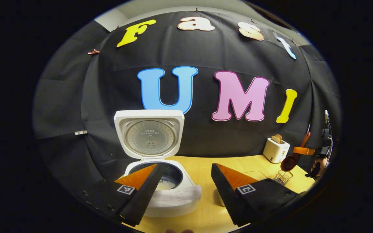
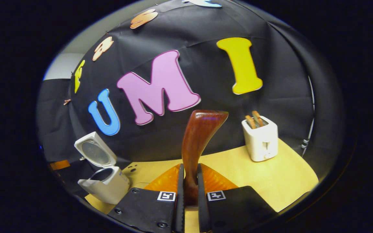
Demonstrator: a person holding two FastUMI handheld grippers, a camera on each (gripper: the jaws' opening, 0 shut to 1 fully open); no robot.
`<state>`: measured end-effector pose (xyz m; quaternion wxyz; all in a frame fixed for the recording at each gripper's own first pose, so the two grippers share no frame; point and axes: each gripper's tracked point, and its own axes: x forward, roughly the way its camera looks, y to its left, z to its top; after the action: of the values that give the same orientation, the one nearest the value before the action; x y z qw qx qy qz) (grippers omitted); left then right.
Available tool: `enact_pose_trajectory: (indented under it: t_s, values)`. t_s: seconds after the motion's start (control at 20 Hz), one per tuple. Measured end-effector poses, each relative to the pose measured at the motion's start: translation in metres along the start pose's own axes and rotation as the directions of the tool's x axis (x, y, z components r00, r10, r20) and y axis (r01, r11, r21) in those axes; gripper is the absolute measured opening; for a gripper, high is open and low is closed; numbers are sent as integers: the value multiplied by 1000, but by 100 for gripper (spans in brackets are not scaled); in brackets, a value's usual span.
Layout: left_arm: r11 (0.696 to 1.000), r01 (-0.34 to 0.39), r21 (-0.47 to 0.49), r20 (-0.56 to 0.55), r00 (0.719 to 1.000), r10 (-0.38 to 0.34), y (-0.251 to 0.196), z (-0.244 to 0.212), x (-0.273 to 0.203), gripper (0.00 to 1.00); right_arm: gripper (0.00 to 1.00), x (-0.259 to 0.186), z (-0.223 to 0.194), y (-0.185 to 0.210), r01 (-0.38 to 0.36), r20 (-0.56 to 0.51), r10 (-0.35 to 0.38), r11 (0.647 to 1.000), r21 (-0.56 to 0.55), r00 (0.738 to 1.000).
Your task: Close the left gripper, press the button to open the rice cooker; take a wooden spoon from the chopstick holder with the right hand, scoop a spoonful of rice and pour it into the rice cooker, then put the wooden spoon back into the chopstick holder.
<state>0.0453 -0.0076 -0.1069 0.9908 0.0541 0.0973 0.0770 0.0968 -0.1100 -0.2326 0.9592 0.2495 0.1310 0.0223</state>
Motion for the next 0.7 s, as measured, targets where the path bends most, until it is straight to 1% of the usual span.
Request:
enact_pose_trajectory:
  t_s: [0.1,0.2,0.35,0.55,0.7]
  values:
    - [1000,-8,-5,-1,1000,8,10,-2,-3,98,20,11,-12,29,-44,-28,43,999,-24,999]
    - [1000,-15,-12,-2,1000,15,19,-4,-6,98,20,24,-29,53,-75,-60,71,995,-67,996]
    - [1000,-23,-20,-5,1000,23,31,-7,-11,98,21,44,-62,76,-87,-114,71,986,-143,991]
    - [999,-32,-26,-20,999,32,47,-16,-14,98,21,63,-108,73,-38,-203,-21,958,-283,979]
    - [999,-35,-33,-31,999,34,57,-23,-11,98,21,71,-132,67,-11,-244,-91,922,-388,966]
